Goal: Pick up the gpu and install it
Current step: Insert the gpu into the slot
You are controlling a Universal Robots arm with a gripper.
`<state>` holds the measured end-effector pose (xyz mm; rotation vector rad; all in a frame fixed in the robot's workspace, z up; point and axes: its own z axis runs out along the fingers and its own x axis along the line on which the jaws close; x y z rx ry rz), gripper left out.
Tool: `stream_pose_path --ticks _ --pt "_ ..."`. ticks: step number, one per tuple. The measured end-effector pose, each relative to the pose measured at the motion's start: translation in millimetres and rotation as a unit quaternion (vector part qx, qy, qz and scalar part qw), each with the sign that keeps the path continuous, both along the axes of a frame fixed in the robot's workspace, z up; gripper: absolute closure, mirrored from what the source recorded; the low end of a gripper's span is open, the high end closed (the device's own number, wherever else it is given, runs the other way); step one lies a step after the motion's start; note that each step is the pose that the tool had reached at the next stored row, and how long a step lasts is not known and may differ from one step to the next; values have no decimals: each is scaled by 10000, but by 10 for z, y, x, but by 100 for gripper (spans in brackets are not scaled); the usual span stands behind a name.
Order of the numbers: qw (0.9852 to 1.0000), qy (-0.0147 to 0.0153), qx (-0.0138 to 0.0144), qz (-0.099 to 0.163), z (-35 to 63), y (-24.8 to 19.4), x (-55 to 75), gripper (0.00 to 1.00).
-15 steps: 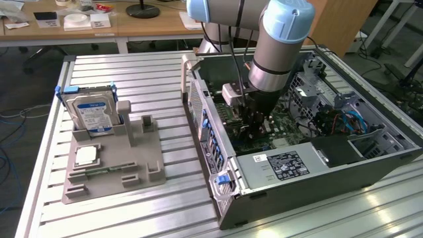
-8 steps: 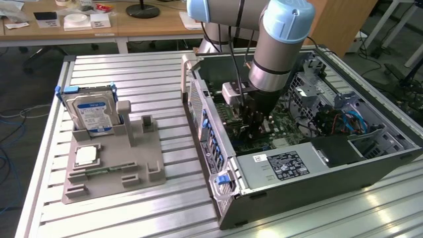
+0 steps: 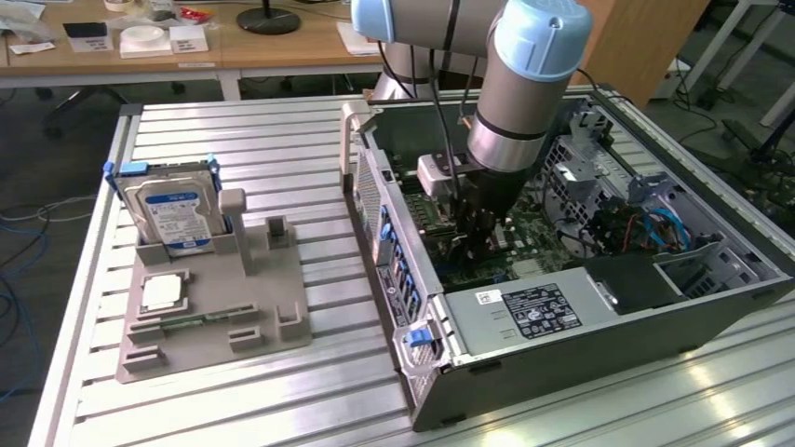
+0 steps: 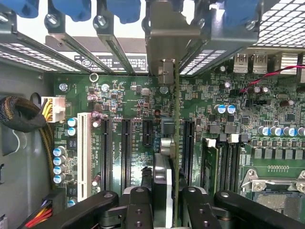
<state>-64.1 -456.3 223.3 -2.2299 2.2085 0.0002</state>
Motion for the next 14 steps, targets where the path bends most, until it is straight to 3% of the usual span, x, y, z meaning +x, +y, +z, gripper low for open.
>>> stream_pose_path --ticks 10,14 --pt "10000 0 -1 1 1 -1 3 72" --pt "10000 2 -2 1 61 -1 3 72"
